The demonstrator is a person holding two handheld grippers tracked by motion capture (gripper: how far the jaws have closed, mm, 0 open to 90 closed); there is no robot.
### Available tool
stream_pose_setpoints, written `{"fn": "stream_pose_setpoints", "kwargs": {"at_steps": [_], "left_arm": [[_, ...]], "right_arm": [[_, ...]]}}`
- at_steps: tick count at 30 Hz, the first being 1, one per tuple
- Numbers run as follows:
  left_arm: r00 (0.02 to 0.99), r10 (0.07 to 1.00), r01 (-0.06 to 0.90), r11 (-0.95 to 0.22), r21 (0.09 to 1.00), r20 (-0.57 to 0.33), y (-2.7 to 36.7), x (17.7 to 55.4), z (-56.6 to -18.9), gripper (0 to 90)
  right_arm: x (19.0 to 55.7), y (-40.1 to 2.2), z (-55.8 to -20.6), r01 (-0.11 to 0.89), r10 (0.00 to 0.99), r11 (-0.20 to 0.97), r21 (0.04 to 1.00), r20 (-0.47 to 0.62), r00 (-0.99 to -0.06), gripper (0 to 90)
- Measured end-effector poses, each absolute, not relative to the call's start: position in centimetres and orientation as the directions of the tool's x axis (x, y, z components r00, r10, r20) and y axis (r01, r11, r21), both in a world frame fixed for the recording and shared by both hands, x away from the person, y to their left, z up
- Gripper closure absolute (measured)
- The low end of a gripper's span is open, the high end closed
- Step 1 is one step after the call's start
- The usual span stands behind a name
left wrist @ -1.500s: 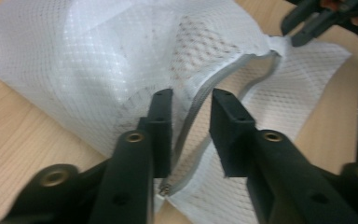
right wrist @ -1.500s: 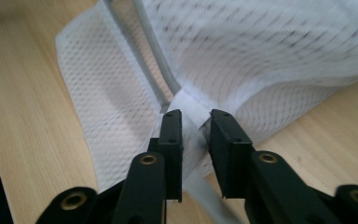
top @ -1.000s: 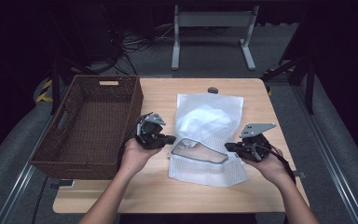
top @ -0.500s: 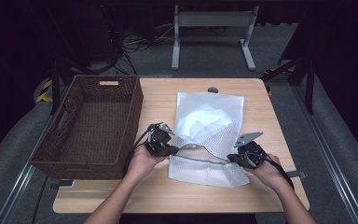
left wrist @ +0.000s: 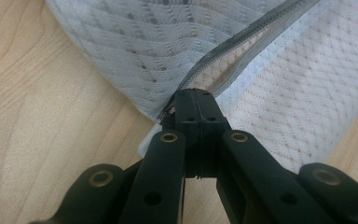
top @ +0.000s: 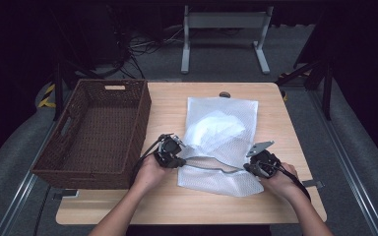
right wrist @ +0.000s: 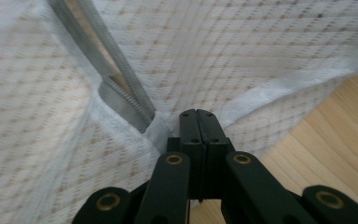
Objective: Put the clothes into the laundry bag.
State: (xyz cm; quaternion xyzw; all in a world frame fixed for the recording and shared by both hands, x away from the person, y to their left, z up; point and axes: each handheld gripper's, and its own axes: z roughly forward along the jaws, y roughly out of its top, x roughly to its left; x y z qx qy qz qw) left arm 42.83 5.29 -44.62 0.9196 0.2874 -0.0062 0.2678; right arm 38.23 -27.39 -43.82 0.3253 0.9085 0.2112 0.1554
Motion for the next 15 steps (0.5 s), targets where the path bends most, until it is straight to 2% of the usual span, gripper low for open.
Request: {"fn": "stream_pose_setpoints", "kwargs": {"at_steps": [6, 9, 12, 15], "left_arm": [[0.837, 0.525, 0.527, -0.699, 0.484, -0.152, 5.1, 42.7, -44.6, 90.0], [0.837, 0.524, 0.527, -0.698, 0.485, -0.156, 5.1, 42.7, -44.6, 90.0], [0.837, 0.525, 0.528, -0.698, 0.484, -0.156, 5.1, 42.8, -44.6, 90.0], [0.837, 0.524, 0.528, -0.698, 0.484, -0.157, 5.1, 42.7, -44.6, 90.0]], "right_arm": [[38.4, -28.3, -43.7, 0.555, 0.684, 0.678, 0.482, -0.137, -0.717, 89.9], [38.2, -28.0, -42.1, 0.543, 0.702, 0.619, 0.568, -0.089, -0.707, 89.8], [37.6, -27.0, -40.8, 0.516, 0.678, 0.579, 0.631, -0.023, -0.734, 87.6], [37.2, -25.7, -41.3, 0.494, 0.641, 0.625, 0.605, -0.036, -0.767, 88.6]]}}
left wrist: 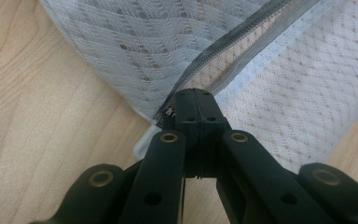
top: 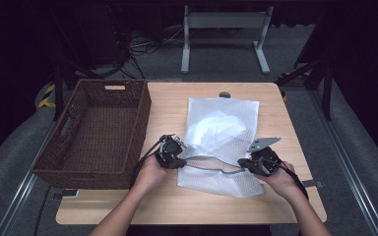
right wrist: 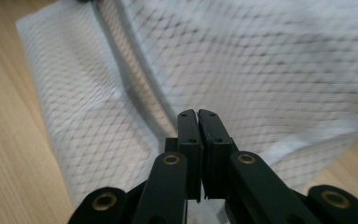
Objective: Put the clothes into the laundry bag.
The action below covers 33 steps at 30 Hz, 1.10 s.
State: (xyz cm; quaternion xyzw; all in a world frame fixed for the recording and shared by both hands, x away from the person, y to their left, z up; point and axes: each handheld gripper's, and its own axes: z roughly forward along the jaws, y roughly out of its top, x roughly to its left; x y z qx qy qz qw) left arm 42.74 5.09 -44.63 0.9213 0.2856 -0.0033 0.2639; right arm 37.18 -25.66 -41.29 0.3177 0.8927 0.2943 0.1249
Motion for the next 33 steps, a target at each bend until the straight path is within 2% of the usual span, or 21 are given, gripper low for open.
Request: {"fn": "stream_pose_setpoints", "kwargs": {"at_steps": [2, 5, 9, 18, 26, 30, 33], "left_arm": [[0.837, 0.524, 0.527, -0.699, 0.484, -0.155, 5.1, 42.7, -44.6, 90.0], [0.838, 0.524, 0.527, -0.701, 0.481, -0.155, 5.1, 42.7, -44.6, 90.0], [0.837, 0.524, 0.528, -0.702, 0.478, -0.156, 5.2, 42.8, -44.6, 90.0], [0.83, 0.546, 0.524, -0.691, 0.498, -0.116, 5.0, 43.2, -44.6, 90.0], [0.829, 0.534, 0.527, -0.643, 0.556, -0.168, 5.2, 44.0, -44.4, 88.0], [0.829, 0.525, 0.526, -0.614, 0.589, -0.193, 6.2, 43.6, -43.3, 81.5], [0.83, 0.52, 0.522, -0.596, 0.611, -0.201, 7.1, 43.0, -42.4, 74.0]], "right_arm": [[37.2, -25.4, -41.9, 0.504, 0.64, 0.643, 0.577, -0.043, -0.768, 89.2], [37.4, -25.2, -43.7, 0.523, 0.635, 0.706, 0.477, -0.098, -0.767, 90.0], [37.7, -26.0, -43.8, 0.533, 0.653, 0.709, 0.462, -0.147, -0.743, 90.0], [39.2, -28.4, -43.9, 0.585, 0.724, 0.658, 0.474, -0.184, -0.665, 90.0], [40.7, -29.2, -43.4, 0.57, 0.749, 0.597, 0.564, -0.14, -0.647, 89.8], [40.2, -29.9, -41.9, 0.554, 0.764, 0.515, 0.653, -0.057, -0.643, 77.6], [39.7, -30.4, -41.2, 0.544, 0.762, 0.485, 0.685, -0.026, -0.647, 63.4]]}}
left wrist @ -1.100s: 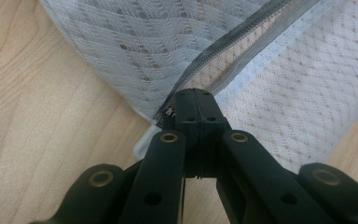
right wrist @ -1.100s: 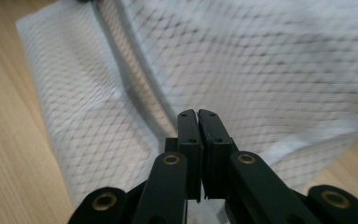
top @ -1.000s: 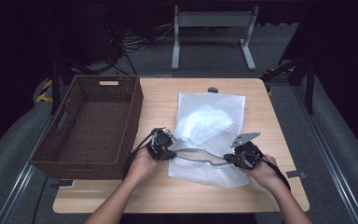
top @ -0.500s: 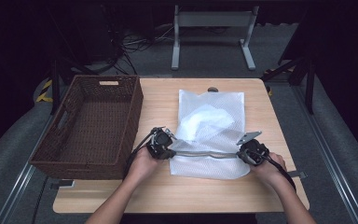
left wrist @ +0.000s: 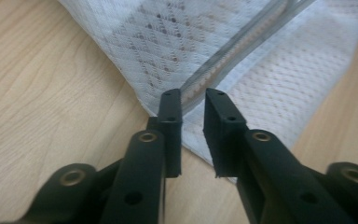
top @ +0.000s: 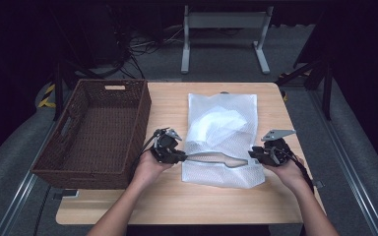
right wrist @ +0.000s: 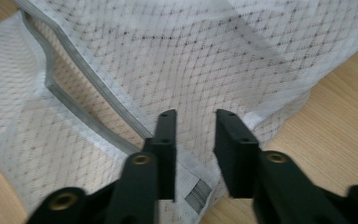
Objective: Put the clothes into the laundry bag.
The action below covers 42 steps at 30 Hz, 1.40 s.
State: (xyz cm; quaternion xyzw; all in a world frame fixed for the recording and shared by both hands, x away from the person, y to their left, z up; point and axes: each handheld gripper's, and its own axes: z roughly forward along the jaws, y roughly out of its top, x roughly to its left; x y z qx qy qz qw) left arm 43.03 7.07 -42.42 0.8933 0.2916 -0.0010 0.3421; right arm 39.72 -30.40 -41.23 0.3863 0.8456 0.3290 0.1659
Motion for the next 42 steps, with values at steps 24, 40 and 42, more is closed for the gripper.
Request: {"fn": "stream_pose_setpoints", "kwargs": {"at_steps": [24, 40, 42], "left_arm": [[0.85, 0.517, 0.45, -0.614, 0.648, -0.1, 8.2, 36.1, -41.6, 21.8], [0.837, 0.544, 0.447, -0.611, 0.653, -0.064, 9.7, 33.6, -43.6, 5.1], [0.838, 0.542, 0.445, -0.62, 0.647, -0.057, 9.7, 33.7, -43.7, 4.8]], "right_arm": [[34.8, -31.7, -41.1, 0.482, 0.739, 0.474, 0.737, -0.036, -0.672, 16.2], [31.9, -33.2, -43.0, 0.472, 0.728, 0.478, 0.741, -0.034, -0.684, 5.5], [32.0, -33.2, -43.1, 0.47, 0.726, 0.476, 0.744, -0.031, -0.687, 5.2]]}}
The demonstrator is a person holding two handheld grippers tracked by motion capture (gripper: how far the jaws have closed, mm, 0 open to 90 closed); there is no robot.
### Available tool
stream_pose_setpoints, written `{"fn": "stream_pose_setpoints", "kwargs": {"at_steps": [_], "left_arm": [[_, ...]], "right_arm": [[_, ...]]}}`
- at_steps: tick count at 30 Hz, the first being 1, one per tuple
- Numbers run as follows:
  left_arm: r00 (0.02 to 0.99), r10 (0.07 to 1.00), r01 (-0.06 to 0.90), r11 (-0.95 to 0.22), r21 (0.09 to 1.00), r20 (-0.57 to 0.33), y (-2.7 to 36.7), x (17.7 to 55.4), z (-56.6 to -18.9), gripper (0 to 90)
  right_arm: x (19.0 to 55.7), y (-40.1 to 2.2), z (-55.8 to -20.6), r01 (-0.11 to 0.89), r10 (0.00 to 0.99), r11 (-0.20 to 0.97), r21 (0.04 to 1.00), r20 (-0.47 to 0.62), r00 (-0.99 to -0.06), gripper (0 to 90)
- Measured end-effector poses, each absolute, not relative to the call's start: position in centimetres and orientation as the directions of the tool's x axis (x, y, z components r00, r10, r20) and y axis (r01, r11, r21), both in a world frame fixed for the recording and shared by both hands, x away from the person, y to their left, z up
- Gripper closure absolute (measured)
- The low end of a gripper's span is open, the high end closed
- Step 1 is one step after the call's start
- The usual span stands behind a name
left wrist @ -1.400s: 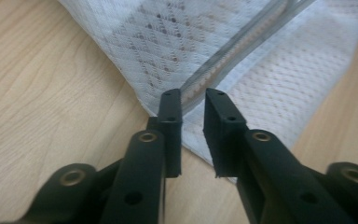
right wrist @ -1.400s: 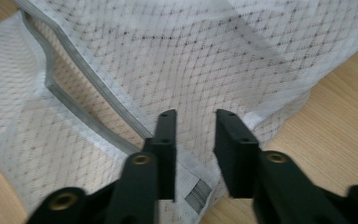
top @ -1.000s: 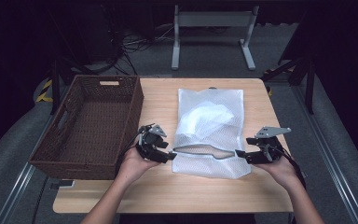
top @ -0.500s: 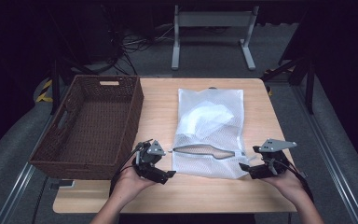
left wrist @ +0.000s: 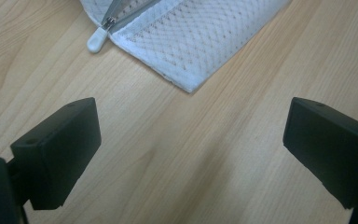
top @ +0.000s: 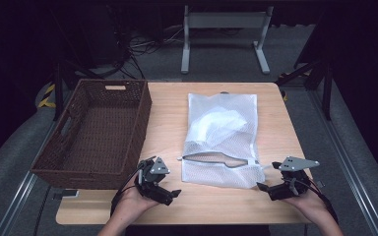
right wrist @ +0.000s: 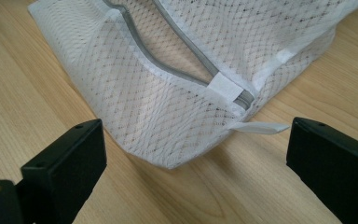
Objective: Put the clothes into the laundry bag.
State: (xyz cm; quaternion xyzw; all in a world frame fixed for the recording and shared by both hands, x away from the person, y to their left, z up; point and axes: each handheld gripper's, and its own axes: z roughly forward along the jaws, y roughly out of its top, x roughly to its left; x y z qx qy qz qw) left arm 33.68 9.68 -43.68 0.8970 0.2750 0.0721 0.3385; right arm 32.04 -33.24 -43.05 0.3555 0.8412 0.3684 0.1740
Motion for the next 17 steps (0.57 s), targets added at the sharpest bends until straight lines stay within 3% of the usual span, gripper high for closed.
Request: {"fn": "stream_pose_setpoints", "kwargs": {"at_steps": [17], "left_arm": [[0.853, 0.518, 0.44, -0.65, 0.619, -0.061, 8.78, 33.83, -44.37, 4.3]], "right_arm": [[32.49, -33.69, -43.39, 0.467, 0.722, 0.478, 0.744, -0.029, -0.692, 4.3]]}}
